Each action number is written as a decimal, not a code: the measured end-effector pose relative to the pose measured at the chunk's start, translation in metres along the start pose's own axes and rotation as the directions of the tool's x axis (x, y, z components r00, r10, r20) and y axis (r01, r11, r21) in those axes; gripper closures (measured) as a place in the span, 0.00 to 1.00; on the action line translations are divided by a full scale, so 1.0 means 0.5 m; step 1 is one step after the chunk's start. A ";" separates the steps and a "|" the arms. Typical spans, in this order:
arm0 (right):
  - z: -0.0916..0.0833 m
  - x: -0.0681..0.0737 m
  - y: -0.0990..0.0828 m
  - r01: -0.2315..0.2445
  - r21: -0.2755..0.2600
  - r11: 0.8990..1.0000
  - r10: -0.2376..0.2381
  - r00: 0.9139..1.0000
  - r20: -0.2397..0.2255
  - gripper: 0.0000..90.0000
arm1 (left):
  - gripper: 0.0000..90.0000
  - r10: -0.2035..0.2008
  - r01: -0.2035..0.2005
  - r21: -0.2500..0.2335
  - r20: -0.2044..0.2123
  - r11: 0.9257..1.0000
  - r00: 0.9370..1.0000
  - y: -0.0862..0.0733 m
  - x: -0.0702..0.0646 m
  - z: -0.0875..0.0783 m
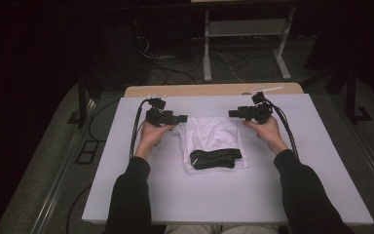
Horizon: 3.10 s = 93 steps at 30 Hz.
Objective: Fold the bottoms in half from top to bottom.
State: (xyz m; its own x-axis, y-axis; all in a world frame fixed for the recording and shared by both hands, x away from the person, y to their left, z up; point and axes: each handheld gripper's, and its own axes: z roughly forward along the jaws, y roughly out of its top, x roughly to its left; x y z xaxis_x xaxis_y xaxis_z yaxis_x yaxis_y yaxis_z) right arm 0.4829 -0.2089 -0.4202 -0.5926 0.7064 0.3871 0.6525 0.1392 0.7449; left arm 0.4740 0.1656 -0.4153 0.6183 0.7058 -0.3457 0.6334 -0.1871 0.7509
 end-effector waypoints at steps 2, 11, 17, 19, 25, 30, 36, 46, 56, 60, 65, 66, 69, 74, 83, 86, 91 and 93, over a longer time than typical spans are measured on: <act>-0.005 0.003 0.001 0.010 0.008 1.000 -0.010 1.000 -0.013 0.14 | 0.02 -0.006 0.006 0.015 0.004 1.000 1.000 0.001 -0.001 0.000; -0.041 0.020 0.003 0.053 0.008 0.999 -0.053 0.999 -0.014 0.00 | 0.00 0.027 -0.027 -0.008 -0.005 1.000 1.000 -0.004 -0.021 -0.023; -0.062 0.036 -0.010 0.091 0.034 0.995 -0.092 0.996 0.002 0.00 | 0.00 0.044 -0.043 -0.067 0.014 0.997 0.999 -0.004 -0.038 -0.050; -0.068 0.041 -0.016 0.099 0.036 0.994 -0.099 0.995 0.002 0.00 | 0.00 0.053 -0.052 -0.071 0.012 0.996 0.999 -0.005 -0.042 -0.058; -0.083 0.056 -0.039 0.129 0.037 0.991 -0.129 0.992 -0.004 0.00 | 0.00 0.071 -0.069 -0.081 0.022 0.994 0.997 -0.013 -0.054 -0.081; -0.099 0.071 -0.052 0.163 0.051 0.985 -0.163 0.987 -0.003 0.00 | 0.00 0.083 -0.082 -0.090 0.013 0.993 0.996 -0.024 -0.058 -0.108; -0.126 0.083 -0.061 0.171 0.045 0.984 -0.171 0.985 -0.001 0.00 | 0.00 0.081 -0.081 -0.114 -0.007 0.990 0.997 -0.045 -0.059 -0.140; -0.171 0.095 -0.080 0.193 0.050 0.980 -0.194 0.981 0.021 0.00 | 0.00 0.100 -0.102 -0.115 -0.017 0.988 0.995 -0.071 -0.071 -0.176; -0.229 0.093 -0.107 0.185 0.016 0.983 -0.186 0.982 0.031 0.00 | 0.00 0.128 -0.129 -0.132 -0.011 0.983 0.992 -0.099 -0.091 -0.200; -0.250 0.089 -0.126 0.174 -0.002 0.985 -0.174 0.984 0.035 0.00 | 0.00 0.129 -0.129 -0.138 -0.013 0.982 0.992 -0.115 -0.093 -0.205; -0.268 0.080 -0.153 0.162 -0.006 0.987 -0.162 0.986 0.047 0.00 | 0.00 0.129 -0.130 -0.147 -0.018 0.981 0.991 -0.132 -0.097 -0.212; -0.271 0.078 -0.159 0.159 -0.006 0.987 -0.159 0.986 0.051 0.00 | 0.00 0.131 -0.133 -0.150 -0.019 0.980 0.991 -0.135 -0.097 -0.215; -0.278 0.073 -0.173 0.153 -0.004 0.988 -0.152 0.987 0.058 0.00 | 0.00 0.127 -0.130 -0.165 -0.026 0.978 0.992 -0.145 -0.100 -0.223; -0.289 0.069 -0.196 0.154 0.003 0.988 -0.154 0.986 0.068 0.00 | 0.00 0.126 -0.128 -0.159 -0.026 0.979 0.992 -0.163 -0.101 -0.231; -0.315 0.071 -0.245 0.158 0.013 0.987 -0.159 0.982 0.099 0.00 | 0.00 0.114 -0.119 -0.175 -0.039 0.977 0.993 -0.205 -0.102 -0.246; -0.326 0.069 -0.261 0.148 0.007 0.989 -0.148 0.983 0.109 0.00 | 0.00 0.110 -0.117 -0.189 -0.048 0.975 0.993 -0.220 -0.102 -0.254; -0.339 0.065 -0.281 0.145 -0.002 0.989 -0.143 0.980 0.135 0.00 | 0.00 0.104 -0.116 -0.207 -0.065 0.971 0.992 -0.239 -0.103 -0.266; -0.343 0.063 -0.289 0.139 -0.012 0.990 -0.136 0.981 0.138 0.00 | 0.00 0.106 -0.118 -0.214 -0.068 0.970 0.992 -0.246 -0.103 -0.269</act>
State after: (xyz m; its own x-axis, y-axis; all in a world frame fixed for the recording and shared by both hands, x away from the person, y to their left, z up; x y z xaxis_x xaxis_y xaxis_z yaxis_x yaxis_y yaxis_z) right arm 0.2890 -0.3259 -0.4221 -0.6052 0.7696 0.2034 0.5581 0.2281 0.7978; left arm 0.3017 0.2442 -0.4138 0.6487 0.7270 -0.2253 0.4416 -0.1184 0.8894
